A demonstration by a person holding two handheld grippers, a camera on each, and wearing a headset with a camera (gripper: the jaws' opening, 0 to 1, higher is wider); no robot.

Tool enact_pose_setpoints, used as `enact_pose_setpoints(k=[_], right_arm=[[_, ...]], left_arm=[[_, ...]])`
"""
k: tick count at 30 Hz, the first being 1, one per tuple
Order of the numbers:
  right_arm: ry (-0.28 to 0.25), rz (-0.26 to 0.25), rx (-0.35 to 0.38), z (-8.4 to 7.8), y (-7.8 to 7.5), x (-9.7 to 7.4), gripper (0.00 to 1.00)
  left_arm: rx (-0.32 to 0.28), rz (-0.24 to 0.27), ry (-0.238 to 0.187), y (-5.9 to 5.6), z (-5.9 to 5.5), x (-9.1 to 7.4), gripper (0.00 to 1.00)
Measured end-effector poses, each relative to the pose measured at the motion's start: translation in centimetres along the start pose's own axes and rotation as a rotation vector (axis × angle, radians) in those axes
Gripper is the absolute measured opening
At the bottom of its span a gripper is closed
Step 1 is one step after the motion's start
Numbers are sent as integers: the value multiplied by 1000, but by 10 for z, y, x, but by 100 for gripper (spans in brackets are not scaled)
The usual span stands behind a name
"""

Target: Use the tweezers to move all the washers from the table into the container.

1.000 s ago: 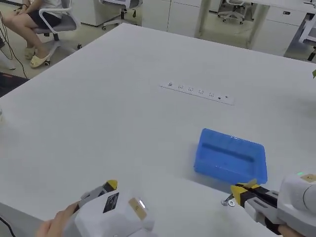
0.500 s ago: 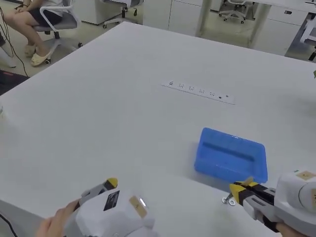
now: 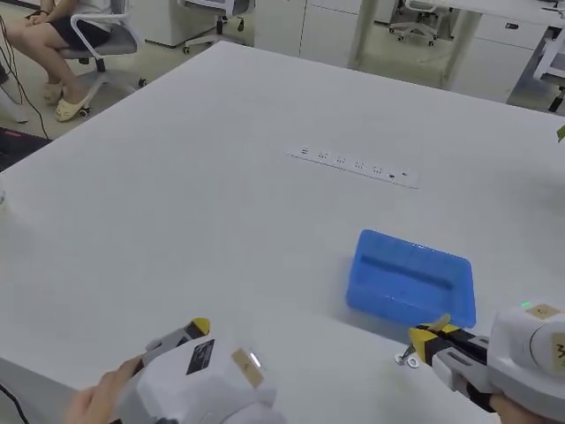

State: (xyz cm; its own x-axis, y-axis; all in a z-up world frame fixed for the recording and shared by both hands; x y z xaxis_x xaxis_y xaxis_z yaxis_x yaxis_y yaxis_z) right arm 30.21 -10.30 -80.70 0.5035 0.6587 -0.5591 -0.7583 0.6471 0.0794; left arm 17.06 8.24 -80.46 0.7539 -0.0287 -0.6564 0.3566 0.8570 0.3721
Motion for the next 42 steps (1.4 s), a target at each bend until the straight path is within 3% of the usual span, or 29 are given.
enact_pose_setpoints(k=[14, 42], right_arm=[[-27, 4, 22, 12, -4, -9, 2], [-75, -19, -27, 40, -5, -27, 2]], left_arm=[[-7, 5, -13, 1, 2, -1, 74], [-16, 4, -25, 2, 4, -3, 74]])
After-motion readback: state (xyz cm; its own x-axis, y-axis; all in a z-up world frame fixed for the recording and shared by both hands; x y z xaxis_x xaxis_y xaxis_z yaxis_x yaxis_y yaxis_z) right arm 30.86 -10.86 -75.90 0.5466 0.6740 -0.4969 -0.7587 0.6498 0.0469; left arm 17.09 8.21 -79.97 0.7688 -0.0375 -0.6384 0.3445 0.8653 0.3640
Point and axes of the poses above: the centre of the closed fingertips' face, and the gripper's own axes: x roughly forward along the fingers, y roughly to its left, z roughly out of its top, the point moved 3 cm from there along -x, roughly backward along the fingers, and after that the axes turned 5 degrees about z, right-handed, at the moved point
